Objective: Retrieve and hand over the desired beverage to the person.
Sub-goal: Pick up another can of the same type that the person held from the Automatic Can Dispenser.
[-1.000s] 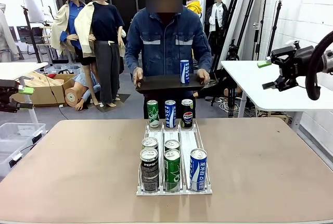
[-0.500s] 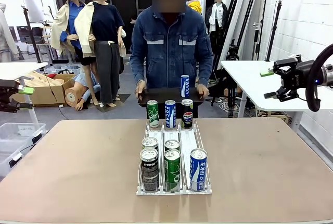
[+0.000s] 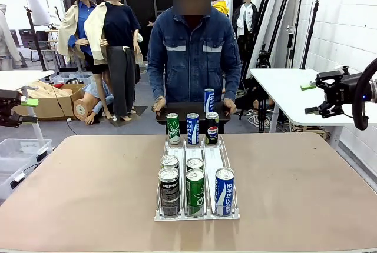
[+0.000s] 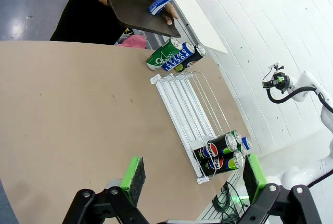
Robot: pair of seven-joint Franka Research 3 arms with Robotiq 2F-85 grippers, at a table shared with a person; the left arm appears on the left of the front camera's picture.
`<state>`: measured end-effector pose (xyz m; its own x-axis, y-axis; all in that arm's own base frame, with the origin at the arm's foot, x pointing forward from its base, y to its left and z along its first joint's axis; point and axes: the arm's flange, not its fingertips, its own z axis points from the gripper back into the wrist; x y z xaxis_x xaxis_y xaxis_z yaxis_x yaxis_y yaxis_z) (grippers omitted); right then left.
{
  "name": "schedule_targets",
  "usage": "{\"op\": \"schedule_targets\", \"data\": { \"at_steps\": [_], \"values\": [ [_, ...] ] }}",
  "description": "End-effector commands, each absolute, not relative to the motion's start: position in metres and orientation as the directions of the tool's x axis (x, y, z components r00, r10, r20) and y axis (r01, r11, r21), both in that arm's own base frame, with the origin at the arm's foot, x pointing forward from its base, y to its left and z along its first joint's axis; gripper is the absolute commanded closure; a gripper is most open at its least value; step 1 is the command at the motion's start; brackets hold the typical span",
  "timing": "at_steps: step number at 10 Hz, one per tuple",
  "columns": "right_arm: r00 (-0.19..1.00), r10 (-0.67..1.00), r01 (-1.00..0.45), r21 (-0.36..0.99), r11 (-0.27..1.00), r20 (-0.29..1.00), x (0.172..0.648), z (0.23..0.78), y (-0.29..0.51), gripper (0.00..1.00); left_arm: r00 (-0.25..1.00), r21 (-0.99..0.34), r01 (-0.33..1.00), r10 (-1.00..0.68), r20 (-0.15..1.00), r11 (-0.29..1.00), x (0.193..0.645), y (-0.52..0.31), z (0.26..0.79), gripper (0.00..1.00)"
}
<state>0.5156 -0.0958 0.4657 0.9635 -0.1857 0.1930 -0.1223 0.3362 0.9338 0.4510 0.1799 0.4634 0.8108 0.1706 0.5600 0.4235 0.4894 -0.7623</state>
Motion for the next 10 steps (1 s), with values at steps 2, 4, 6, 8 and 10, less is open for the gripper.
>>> {"op": "schedule_targets", "data": {
  "at_steps": [2, 4, 6, 8, 10],
  "values": [
    [0.966, -0.158, -0.160, 0.953, 0.259, 0.205, 0.518, 0.452, -0.107, 0.00, 0.811, -0.760, 0.423, 0.168, 0.560, 0.493, 0.450, 0.181, 0.465, 0.00],
    [0.969, -0.161, -0.141, 0.957, 0.252, 0.185, 0.518, 0.449, -0.111, 0.00, 0.811, -0.760, 0.423, 0.168, 0.560, 0.493, 0.450, 0.181, 0.465, 0.00],
    [0.971, -0.161, -0.131, 0.960, 0.247, 0.174, 0.521, 0.444, -0.111, 0.00, 0.811, -0.760, 0.423, 0.168, 0.560, 0.493, 0.450, 0.181, 0.465, 0.00],
    [0.970, -0.134, -0.165, 0.955, 0.247, 0.203, 0.521, 0.446, -0.110, 0.00, 0.811, -0.760, 0.423, 0.168, 0.560, 0.493, 0.450, 0.181, 0.465, 0.00],
    [0.974, -0.163, -0.109, 0.957, 0.269, 0.157, 0.515, 0.441, -0.108, 0.00, 0.811, -0.760, 0.423, 0.168, 0.560, 0.493, 0.450, 0.181, 0.465, 0.00]
  ]
}}
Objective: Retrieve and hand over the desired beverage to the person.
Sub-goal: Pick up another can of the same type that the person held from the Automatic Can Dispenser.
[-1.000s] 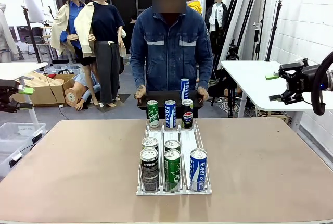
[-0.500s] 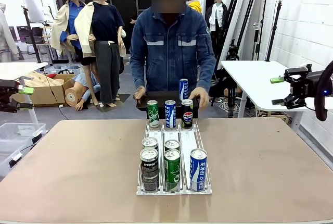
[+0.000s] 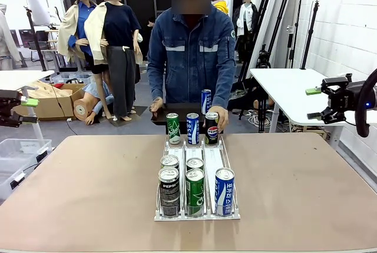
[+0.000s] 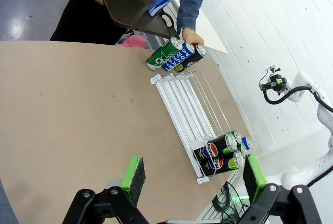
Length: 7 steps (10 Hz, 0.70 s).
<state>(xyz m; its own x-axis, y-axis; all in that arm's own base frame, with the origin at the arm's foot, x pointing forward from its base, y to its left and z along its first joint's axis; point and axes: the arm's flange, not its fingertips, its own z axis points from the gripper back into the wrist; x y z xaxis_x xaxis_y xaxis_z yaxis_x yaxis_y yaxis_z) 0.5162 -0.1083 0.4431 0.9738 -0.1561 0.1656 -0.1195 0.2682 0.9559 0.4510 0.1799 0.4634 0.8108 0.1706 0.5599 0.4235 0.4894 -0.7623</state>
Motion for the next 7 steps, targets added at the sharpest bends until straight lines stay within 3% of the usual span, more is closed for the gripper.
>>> {"op": "schedule_targets", "data": {
  "at_steps": [1, 7],
  "values": [
    [0.974, -0.163, -0.109, 0.957, 0.269, 0.157, 0.5148, 0.4410, -0.1084, 0.00, 0.811, -0.760, 0.423, 0.168, 0.560, 0.493, 0.4500, 0.1807, 0.4651, 0.00],
    [0.974, -0.163, -0.109, 0.957, 0.269, 0.157, 0.5148, 0.4410, -0.1084, 0.00, 0.811, -0.760, 0.423, 0.168, 0.560, 0.493, 0.4500, 0.1807, 0.4651, 0.00]
  ]
}}
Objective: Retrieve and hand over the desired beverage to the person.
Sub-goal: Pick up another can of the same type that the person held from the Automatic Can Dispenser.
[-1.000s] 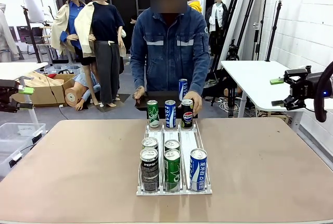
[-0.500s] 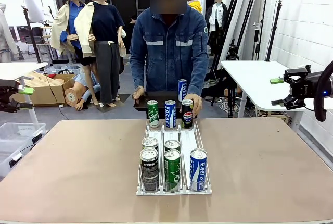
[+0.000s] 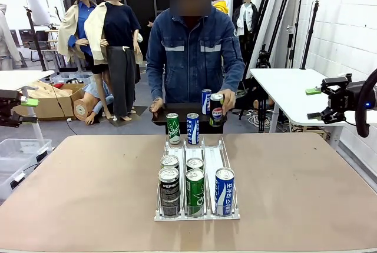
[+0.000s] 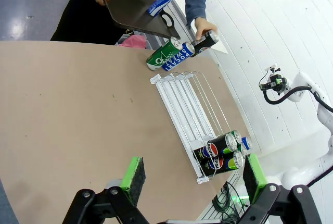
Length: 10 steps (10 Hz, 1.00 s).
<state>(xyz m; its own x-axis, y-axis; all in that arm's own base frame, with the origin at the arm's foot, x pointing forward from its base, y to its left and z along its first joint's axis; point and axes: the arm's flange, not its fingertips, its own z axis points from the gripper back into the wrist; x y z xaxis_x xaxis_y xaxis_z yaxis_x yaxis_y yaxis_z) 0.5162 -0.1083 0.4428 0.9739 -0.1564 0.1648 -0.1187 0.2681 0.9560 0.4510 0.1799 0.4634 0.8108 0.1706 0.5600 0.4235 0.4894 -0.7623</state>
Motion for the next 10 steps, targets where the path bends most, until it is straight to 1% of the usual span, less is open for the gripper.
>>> {"op": "schedule_targets", "data": {
  "at_steps": [1, 10],
  "values": [
    [0.974, -0.163, -0.109, 0.957, 0.269, 0.157, 0.5148, 0.4410, -0.1084, 0.00, 0.811, -0.760, 0.423, 0.168, 0.560, 0.493, 0.4500, 0.1807, 0.4651, 0.00],
    [0.974, -0.163, -0.109, 0.957, 0.269, 0.157, 0.5148, 0.4410, -0.1084, 0.00, 0.811, -0.760, 0.423, 0.168, 0.560, 0.493, 0.4500, 0.1807, 0.4651, 0.00]
  ]
}}
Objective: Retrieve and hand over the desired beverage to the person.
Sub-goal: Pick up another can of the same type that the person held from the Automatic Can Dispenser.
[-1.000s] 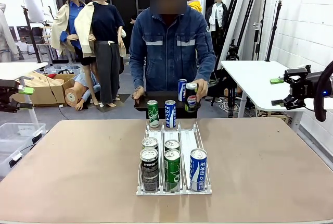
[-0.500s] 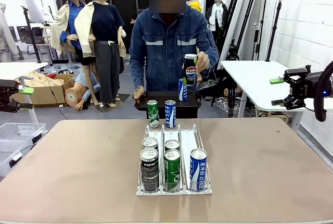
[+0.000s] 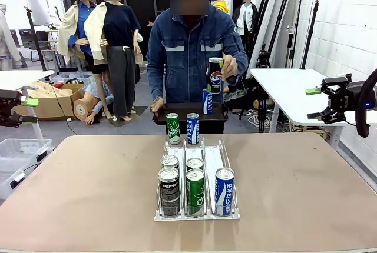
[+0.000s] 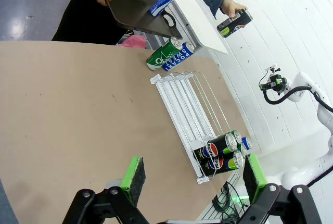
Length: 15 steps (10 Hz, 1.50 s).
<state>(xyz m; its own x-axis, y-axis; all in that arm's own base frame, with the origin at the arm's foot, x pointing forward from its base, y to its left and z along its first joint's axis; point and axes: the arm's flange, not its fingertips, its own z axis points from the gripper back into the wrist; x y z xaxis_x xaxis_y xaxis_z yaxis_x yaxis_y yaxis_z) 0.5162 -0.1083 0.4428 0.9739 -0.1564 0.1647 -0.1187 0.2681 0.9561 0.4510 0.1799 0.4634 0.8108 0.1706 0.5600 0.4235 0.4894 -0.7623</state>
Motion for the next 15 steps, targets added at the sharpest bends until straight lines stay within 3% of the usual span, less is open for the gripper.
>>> {"op": "schedule_targets", "data": {
  "at_steps": [1, 15],
  "values": [
    [0.974, -0.163, -0.109, 0.957, 0.269, 0.157, 0.5148, 0.4410, -0.1084, 0.00, 0.811, -0.760, 0.423, 0.168, 0.560, 0.493, 0.4500, 0.1807, 0.4651, 0.00],
    [0.974, -0.156, -0.119, 0.956, 0.268, 0.165, 0.5162, 0.4428, -0.1084, 0.00, 0.811, -0.760, 0.423, 0.168, 0.560, 0.493, 0.4500, 0.1807, 0.4651, 0.00]
  ]
}}
